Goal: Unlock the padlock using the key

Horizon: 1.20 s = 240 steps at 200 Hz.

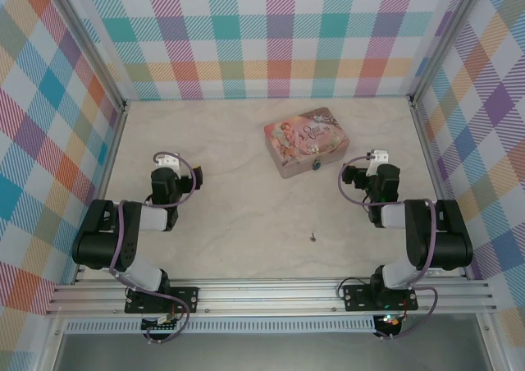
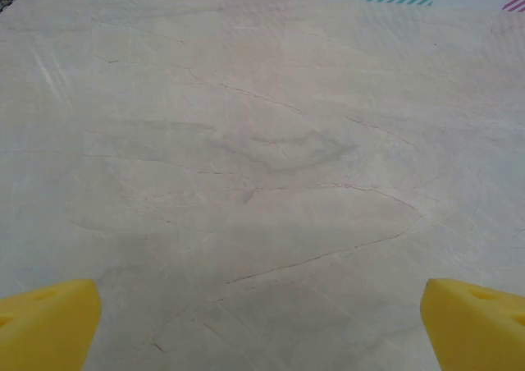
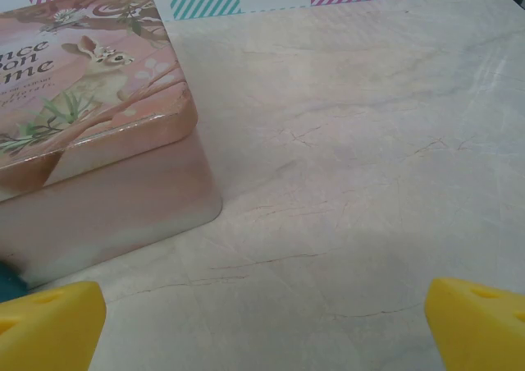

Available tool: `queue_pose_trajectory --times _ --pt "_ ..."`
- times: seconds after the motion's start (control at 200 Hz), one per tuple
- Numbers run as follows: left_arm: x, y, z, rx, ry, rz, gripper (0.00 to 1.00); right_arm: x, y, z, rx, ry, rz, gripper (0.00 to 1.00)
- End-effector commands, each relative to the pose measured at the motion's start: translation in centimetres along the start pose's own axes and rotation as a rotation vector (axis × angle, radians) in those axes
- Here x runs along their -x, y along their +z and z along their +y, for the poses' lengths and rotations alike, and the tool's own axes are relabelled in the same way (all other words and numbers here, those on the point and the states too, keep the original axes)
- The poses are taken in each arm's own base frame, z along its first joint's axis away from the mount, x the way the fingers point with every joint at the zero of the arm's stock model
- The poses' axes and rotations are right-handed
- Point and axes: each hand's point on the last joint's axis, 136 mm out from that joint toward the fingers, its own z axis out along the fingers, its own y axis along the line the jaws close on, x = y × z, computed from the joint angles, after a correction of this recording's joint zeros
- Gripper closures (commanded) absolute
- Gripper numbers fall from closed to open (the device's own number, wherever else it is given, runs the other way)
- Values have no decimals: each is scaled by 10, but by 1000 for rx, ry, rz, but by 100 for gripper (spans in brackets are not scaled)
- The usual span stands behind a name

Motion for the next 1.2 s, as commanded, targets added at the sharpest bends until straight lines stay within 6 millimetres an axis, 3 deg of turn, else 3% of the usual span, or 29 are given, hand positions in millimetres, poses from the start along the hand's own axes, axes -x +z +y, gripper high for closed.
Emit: queue_pose_trajectory --times 0.0,0.675,0.85,0.98,1.115,1.195 --pt "-2 1 5 16 -5 5 0 6 -2 2 3 1 -29 0" --pt "-1 0 4 14 -7 1 0 6 -2 3 8 3 -30 0" --pt "20 -21 14 64 -37 -38 0 23 -18 -4 -42 26 -34 0" --pt "39 -38 15 76 -99 -20 0 32 -33 4 -7 44 6 0" --pt "59 -55 -6 -37 -229 37 0 50 -48 13 34 126 -3 0" --pt "69 -61 -23 -116 -303 67 0 63 -47 30 126 188 19 0"
